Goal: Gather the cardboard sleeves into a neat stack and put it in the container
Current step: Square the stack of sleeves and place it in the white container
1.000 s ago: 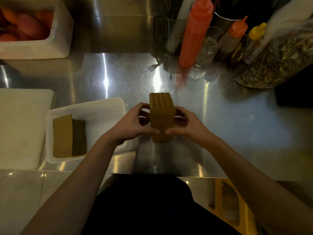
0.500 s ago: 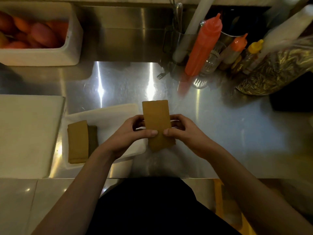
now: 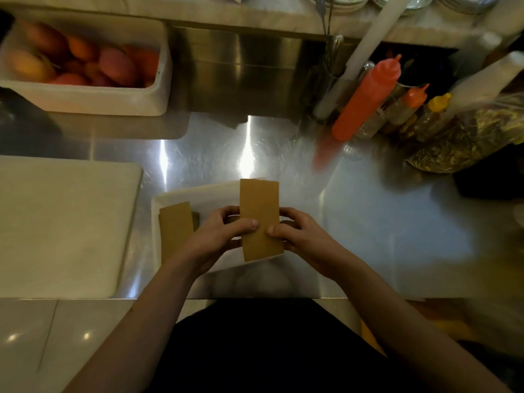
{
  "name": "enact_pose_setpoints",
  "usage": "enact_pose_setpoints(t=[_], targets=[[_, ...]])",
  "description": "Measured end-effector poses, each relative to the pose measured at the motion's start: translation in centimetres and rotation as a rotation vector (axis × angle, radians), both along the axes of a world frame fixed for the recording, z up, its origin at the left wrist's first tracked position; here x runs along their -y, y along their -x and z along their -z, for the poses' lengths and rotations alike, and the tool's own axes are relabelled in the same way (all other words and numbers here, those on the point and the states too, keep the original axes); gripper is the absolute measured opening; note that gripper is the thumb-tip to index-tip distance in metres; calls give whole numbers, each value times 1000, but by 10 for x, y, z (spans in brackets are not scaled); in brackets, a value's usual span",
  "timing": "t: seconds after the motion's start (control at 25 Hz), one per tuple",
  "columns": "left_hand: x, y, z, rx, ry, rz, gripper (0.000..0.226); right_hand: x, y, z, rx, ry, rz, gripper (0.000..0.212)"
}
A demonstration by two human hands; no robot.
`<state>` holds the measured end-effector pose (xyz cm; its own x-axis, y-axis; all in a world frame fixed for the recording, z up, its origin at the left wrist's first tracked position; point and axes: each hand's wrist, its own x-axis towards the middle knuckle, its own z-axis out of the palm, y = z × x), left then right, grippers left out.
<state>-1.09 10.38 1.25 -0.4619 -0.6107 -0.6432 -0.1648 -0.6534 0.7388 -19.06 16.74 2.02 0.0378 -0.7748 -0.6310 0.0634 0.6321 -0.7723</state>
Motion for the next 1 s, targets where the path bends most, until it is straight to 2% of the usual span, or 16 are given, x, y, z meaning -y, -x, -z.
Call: enact_pose_setpoints(t=[0.08,0.2,0.32,0.48,0.6,0.72,0.88,1.0], targets=[[1,-7,7,11,-14,-28,67,4,-9,0,-11,2,-12,45],[1,-10,17,-15,-79,-89,45,7,-19,2,-62,-2,-18,53],[2,-7,28,-2,-105,-148,30,10,-21,7,-226,25,6,62],[10,-7,50,73,-122,-162,59,11,-15,12,-492,143,172,50],[16,-2,61,133,-95,-131,71,10,-9,24,-449,19,192,53],[18,7,64,210,-57,-95,93,9,-8,35,-366,-56,168,49],[19,17,73,304,0,-55,78,10,-8,38,-299,-22,160,26],[20,20,75,297,3,-39,78,10,-8,38,-284,-21,156,21]])
